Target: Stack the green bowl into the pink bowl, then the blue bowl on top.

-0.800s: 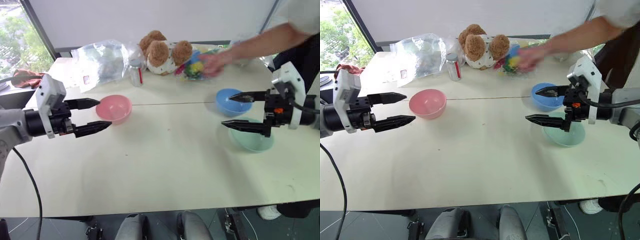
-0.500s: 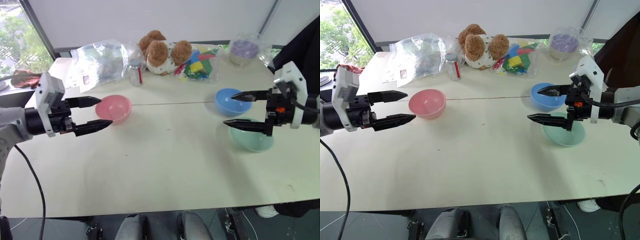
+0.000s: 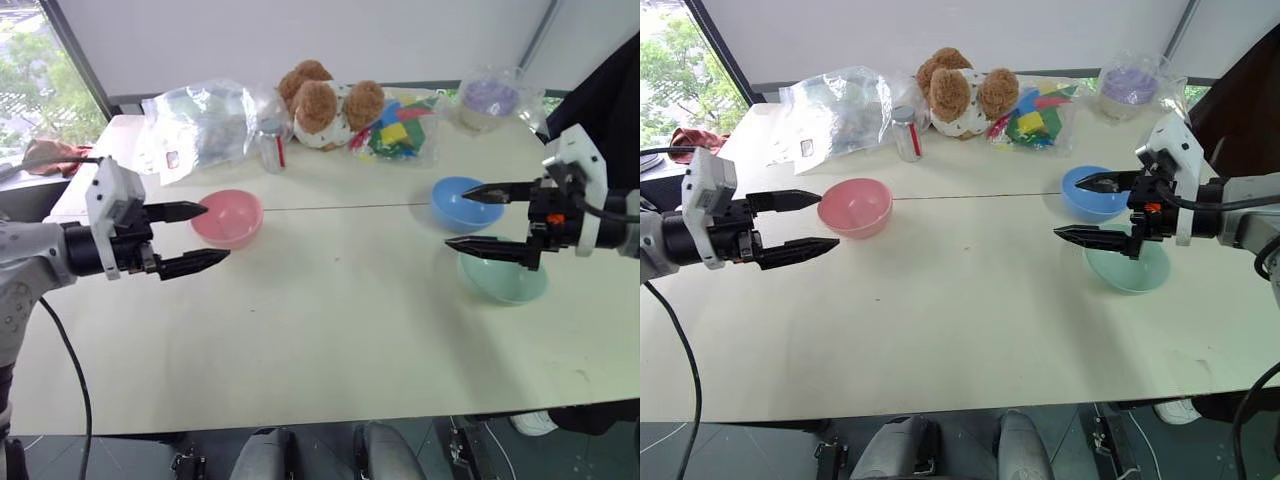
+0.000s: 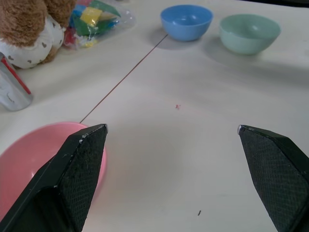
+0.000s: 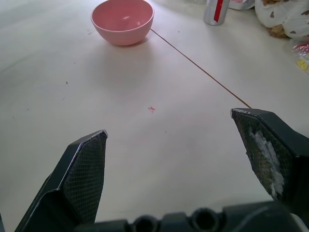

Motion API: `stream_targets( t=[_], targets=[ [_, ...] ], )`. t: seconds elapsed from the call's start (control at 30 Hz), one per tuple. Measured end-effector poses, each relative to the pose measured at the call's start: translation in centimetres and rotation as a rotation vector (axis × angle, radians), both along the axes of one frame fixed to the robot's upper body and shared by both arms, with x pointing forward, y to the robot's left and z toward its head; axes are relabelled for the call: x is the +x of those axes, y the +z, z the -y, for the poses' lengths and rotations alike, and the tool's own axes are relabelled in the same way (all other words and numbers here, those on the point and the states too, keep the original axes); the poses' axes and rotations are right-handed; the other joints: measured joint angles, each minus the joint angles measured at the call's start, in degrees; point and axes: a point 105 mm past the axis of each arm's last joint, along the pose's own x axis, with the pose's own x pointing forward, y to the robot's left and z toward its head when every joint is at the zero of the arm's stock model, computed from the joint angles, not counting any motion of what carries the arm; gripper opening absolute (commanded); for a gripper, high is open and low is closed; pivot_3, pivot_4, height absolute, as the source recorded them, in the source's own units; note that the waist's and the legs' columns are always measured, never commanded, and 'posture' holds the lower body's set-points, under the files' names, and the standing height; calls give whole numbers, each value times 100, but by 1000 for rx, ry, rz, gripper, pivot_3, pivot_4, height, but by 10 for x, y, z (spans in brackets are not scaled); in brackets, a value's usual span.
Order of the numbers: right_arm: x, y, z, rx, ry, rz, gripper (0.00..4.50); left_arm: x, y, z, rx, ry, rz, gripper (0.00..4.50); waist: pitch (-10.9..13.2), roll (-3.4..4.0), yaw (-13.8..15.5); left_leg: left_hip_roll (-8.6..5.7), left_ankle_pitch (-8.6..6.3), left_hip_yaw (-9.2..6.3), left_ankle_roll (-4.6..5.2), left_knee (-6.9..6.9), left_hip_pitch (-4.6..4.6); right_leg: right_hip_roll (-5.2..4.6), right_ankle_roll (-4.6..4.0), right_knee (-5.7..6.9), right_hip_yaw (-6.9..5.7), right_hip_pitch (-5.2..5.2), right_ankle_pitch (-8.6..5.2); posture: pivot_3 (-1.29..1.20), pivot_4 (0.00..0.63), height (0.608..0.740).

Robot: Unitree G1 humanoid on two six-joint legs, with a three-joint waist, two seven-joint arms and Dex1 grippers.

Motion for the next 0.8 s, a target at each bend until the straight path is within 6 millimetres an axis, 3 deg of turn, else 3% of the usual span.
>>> stream_targets(
  t=[0.23,0.43,0.6,0.77,0.8],
  targets=[
    [0,3,-6,11,11,12,4500,15,-9,-6,112,31,45,4469,-1,1,-13,0,0,1,0,0,0,0,0,0,0,-1,0,0,150,740],
    [-4,3,-18,-1,53,26,4500,55,-39,-26,344,75,95,4469,-2,2,23,-5,-7,4,12,1,-1,1,0,0,-3,0,0,0,150,740],
    [-8,0,-25,-9,67,25,4500,95,-64,-15,429,28,105,4469,-1,0,91,-8,-15,16,28,11,-8,8,2,1,-8,-3,1,0,150,740],
    [-11,-3,-23,-10,35,18,4500,116,-89,3,499,-46,71,4469,0,-3,135,-8,-17,27,33,13,-11,23,4,-1,-16,-6,2,0,150,740],
    [-11,-3,-23,-10,33,19,4500,116,-91,3,505,-49,67,4227,0,-3,136,-8,-19,27,36,13,-11,23,4,-1,-16,-6,2,0,150,740]
  ],
)
